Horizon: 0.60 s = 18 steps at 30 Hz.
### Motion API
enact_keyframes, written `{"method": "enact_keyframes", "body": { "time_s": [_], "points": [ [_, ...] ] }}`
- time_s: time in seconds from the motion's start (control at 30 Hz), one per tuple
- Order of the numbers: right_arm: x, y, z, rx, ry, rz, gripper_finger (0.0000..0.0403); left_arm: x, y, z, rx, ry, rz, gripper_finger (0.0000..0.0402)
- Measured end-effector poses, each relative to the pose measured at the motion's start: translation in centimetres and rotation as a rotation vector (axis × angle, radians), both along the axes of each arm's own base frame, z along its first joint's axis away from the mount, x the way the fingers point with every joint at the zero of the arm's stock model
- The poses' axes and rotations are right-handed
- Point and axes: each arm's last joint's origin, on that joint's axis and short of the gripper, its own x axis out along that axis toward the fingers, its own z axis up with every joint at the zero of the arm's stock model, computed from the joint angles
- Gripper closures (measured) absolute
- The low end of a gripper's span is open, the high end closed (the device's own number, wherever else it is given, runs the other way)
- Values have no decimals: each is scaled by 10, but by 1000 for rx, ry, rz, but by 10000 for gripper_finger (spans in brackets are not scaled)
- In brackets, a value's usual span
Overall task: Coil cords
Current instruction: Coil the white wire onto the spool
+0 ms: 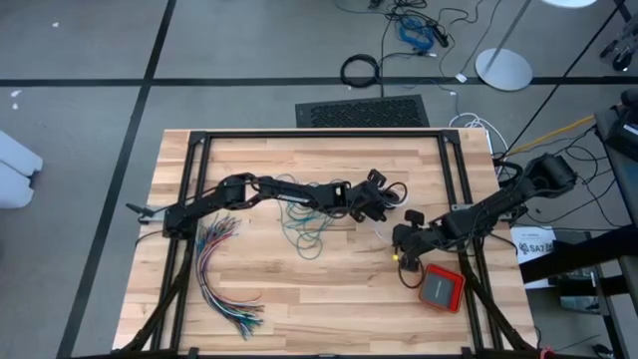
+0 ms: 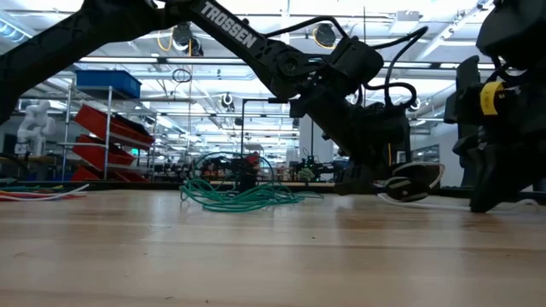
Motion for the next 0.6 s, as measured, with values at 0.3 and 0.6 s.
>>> {"method": "enact_keyframes", "body": {
  "time_s": [0.3,0.6],
  "points": [
    [23,24,42,-116,-194,94,402,-2,1,-2,28,30,45,402],
    [13,36,71,-230,-78,-10,403,-3,3,-2,33,38,58,402]
  ]
}}
